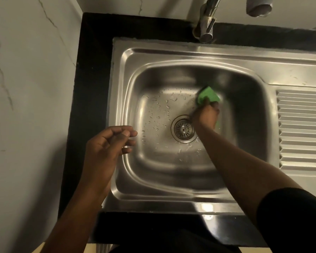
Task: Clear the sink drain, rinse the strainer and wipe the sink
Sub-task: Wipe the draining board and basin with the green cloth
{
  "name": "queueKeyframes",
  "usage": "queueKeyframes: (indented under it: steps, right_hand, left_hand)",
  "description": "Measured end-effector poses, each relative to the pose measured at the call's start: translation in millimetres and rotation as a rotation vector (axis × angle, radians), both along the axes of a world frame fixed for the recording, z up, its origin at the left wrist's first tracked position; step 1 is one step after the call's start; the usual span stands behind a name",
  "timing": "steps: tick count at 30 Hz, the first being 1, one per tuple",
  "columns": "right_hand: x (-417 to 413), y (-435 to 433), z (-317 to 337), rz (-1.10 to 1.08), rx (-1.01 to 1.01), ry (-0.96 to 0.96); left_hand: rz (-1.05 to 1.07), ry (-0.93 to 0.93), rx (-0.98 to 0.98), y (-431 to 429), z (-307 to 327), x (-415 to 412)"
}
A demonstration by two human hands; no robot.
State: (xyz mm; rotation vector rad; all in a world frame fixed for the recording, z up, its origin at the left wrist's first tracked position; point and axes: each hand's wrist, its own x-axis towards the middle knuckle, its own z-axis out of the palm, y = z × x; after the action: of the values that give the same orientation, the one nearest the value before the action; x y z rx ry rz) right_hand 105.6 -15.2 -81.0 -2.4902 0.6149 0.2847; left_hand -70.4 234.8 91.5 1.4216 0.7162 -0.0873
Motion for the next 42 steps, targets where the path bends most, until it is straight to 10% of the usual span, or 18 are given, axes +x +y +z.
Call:
queueKeyframes:
  steps: [15,25,42]
  right_hand:
    - [-33.2,113.4,-9.1,0.904,0.203,-0.077]
    - [-82.7,55.3,23.5,1.610,0.114,0.411]
    - [-23.1,-93.3,71.2,1.277,-0.462,0.661]
  left_hand:
    - [0.040,-0.014,0.020,-1.3,4.9,-5.8]
    - [0.036,-0.055,0.009,-15.3,25.4,-2.9]
    - [0.025,-0.048,0.022,-18.2,25.7,-12.6]
